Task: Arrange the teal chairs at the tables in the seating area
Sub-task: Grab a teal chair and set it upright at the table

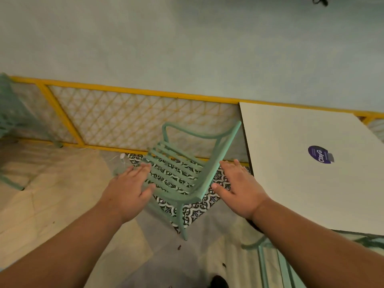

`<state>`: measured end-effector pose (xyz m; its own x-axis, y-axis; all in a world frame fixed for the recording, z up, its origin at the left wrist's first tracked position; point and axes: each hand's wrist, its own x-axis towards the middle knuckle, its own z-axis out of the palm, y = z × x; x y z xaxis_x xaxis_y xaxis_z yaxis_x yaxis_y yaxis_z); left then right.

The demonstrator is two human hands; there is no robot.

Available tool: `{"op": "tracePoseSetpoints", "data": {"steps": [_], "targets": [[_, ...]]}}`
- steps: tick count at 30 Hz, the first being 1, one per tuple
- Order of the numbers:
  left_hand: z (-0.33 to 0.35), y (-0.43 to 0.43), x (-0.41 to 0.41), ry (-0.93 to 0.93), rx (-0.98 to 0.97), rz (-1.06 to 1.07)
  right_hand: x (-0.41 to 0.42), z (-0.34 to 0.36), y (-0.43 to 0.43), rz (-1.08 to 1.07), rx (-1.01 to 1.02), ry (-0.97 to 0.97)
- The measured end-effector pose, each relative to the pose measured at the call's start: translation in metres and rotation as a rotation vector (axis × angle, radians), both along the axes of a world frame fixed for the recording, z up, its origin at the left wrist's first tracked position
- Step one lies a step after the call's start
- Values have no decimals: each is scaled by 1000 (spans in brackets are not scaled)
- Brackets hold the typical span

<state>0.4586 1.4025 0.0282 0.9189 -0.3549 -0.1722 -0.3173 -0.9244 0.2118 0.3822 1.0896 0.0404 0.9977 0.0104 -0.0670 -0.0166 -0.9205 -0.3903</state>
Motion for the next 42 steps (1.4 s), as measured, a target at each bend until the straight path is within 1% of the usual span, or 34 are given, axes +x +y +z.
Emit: {"op": "tracePoseSetpoints", "data": {"steps": [6, 10, 15, 18, 19, 21, 22, 25, 28, 30, 33, 37, 40, 42], "targets": [[-39, -40, 35, 60, -19, 60, 61, -32, -29, 39, -23, 97], [-82, -58, 56, 128, -27, 71, 97, -73, -30, 71, -23, 163], [-137, -53, 86, 186, -17, 39, 130, -109, -16, 89, -42, 185], [-176, -48, 109, 220, -6, 44, 148, -125, -4, 91, -52, 251], [-188, -49, 115, 229, 4, 37, 153, -130, 0, 123, -111, 276], [-212, -52, 126, 249, 9, 17, 158, -143, 6, 221, -311, 300], [-224, -54, 131, 255, 8, 13, 159, -149, 7, 238, -371, 287], [-262, -51, 153, 305, 25, 0, 164, -155, 7, 222, -435, 233], [-300, -49, 165, 398, 128, -73, 170, -166, 1, 258, -520, 154], [-320, -54, 164, 423, 170, -96, 171, -174, -3, 278, -496, 90], [-321, -68, 175, 491, 184, -9, 170, -184, -12, 294, -399, -63], [-329, -77, 196, 548, 405, -123, 174, -192, -17, 306, -342, -178], [-345, -79, 201, 506, 449, -131, 176, -193, -20, 303, -321, -202], [-357, -79, 203, 462, 460, -184, 175, -196, -23, 311, -309, -211]]}}
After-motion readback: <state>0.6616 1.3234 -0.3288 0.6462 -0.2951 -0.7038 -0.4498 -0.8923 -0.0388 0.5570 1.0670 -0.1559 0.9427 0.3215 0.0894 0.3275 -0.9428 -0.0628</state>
